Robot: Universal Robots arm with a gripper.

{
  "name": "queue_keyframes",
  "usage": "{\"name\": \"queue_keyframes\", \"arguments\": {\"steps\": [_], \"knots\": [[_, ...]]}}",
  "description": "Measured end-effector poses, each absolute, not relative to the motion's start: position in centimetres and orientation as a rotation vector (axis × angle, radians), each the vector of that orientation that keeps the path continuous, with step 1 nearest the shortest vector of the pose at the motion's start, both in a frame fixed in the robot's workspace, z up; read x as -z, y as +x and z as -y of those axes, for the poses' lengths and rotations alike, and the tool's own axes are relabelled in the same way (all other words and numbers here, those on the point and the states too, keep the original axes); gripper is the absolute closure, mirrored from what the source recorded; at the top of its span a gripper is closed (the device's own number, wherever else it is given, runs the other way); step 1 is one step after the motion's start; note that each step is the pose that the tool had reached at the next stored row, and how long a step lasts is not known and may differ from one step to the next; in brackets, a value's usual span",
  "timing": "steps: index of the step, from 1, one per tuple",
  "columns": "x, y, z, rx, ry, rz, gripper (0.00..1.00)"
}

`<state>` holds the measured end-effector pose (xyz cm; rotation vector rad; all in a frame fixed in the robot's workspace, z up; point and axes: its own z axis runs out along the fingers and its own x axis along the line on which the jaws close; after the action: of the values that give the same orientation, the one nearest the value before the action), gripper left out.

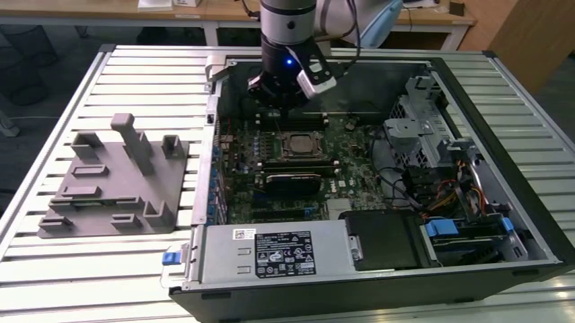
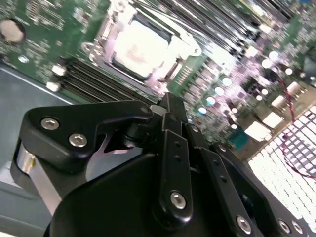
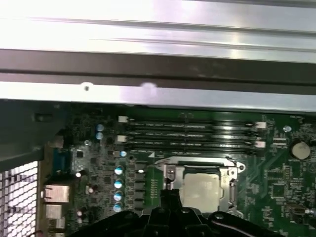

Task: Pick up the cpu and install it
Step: 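Install the first cpu locking lever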

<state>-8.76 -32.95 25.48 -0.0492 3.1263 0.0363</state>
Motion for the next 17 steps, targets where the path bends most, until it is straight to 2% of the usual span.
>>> {"name": "queue_keyframes", "arguments": {"steps": [17], "knots": [[-25.4, -11.4, 32.2, -0.036, -0.049, -3.126, 0.89]]}}
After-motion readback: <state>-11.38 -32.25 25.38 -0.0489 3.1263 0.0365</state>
